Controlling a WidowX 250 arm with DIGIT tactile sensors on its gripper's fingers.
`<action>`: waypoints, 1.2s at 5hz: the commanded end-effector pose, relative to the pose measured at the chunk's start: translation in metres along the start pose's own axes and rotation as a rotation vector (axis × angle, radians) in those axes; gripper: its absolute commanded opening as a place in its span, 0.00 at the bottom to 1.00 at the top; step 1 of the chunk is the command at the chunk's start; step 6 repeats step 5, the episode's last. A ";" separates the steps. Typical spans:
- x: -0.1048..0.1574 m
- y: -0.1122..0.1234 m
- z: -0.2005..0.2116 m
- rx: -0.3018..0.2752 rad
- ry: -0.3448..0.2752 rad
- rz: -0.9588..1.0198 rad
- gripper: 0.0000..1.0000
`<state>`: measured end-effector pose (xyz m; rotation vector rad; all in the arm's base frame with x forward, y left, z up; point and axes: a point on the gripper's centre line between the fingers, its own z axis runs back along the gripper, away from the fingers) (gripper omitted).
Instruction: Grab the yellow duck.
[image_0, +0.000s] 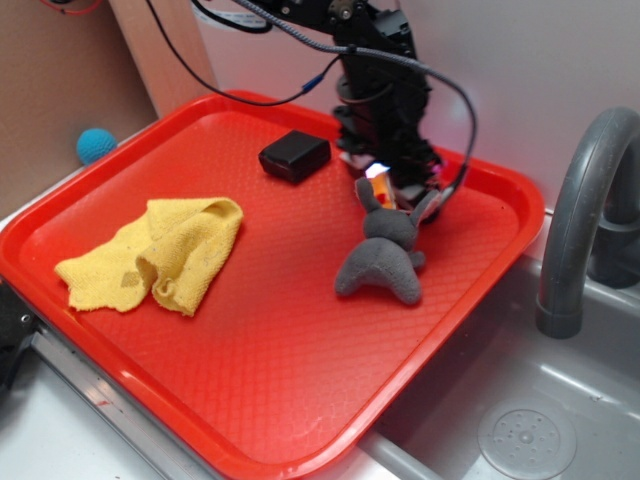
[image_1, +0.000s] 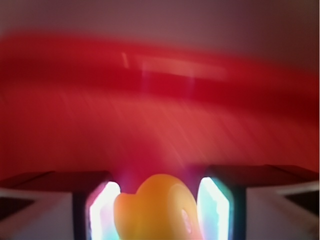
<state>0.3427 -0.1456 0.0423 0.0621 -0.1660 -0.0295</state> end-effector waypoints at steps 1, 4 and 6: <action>-0.053 0.031 0.131 -0.109 0.030 0.102 0.00; -0.122 0.079 0.225 -0.080 -0.096 0.303 0.00; -0.117 0.081 0.217 -0.038 -0.067 0.252 0.00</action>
